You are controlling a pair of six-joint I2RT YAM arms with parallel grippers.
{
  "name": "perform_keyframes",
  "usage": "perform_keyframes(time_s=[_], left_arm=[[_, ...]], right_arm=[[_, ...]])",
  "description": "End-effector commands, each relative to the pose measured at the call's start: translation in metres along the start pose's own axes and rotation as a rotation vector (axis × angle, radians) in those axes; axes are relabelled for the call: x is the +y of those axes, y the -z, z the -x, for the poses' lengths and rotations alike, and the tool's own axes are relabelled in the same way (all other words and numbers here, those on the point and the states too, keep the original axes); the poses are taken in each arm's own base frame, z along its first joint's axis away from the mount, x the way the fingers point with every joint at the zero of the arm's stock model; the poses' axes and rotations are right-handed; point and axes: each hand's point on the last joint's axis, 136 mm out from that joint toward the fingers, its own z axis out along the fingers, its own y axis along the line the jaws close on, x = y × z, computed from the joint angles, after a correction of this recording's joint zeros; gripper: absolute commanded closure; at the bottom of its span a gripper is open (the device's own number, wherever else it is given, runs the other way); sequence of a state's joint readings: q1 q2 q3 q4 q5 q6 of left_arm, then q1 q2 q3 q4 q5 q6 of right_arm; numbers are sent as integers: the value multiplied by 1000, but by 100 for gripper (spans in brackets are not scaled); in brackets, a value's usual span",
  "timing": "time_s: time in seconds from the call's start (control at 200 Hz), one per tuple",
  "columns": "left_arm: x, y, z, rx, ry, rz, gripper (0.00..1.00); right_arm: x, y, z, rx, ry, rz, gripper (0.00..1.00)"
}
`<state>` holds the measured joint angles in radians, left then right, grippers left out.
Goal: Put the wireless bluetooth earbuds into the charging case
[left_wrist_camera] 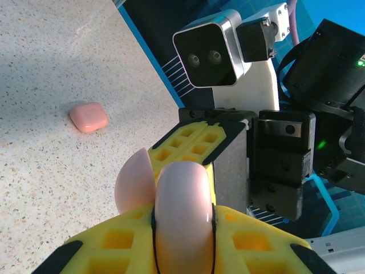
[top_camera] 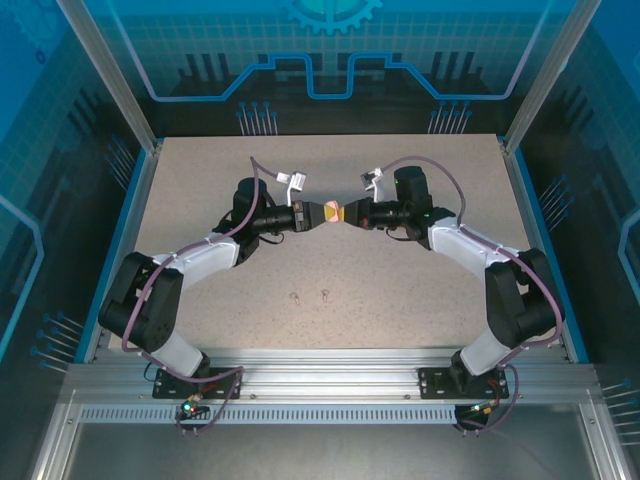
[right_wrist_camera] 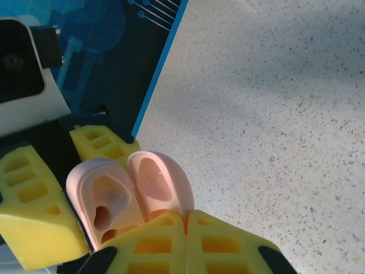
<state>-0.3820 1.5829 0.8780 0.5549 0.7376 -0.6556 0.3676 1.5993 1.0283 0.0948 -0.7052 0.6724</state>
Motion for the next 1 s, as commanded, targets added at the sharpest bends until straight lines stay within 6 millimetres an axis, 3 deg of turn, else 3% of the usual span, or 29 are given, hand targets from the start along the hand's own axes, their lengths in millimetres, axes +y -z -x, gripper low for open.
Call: perform_keyframes(time_s=[0.0, 0.095, 0.16, 0.275, 0.435, 0.58, 0.75, 0.995], left_arm=[[-11, -1, -6, 26, -15, -47, 100], [-9, -1, -6, 27, -9, -40, 83], [-8, -1, -4, 24, -8, -27, 58], [-9, 4, 4, 13, -31, 8, 29], [-20, 13, 13, 56, -78, 31, 14], [-18, 19, 15, 130, -97, 44, 10], [-15, 21, 16, 250, -84, 0, 9], [12, 3, 7, 388, -20, -23, 23]], right_arm=[[6, -3, 11, -15, 27, -9, 100], [6, 0, 12, -12, 36, -31, 100], [4, 2, 14, -7, 47, -69, 100], [-9, 8, 17, 13, 89, -182, 100], [-34, 18, 16, 57, 198, -351, 100], [-49, 24, 19, 92, 312, -446, 100], [-42, 22, 22, 128, 438, -411, 100], [-36, 12, 23, 178, 491, -357, 100]])
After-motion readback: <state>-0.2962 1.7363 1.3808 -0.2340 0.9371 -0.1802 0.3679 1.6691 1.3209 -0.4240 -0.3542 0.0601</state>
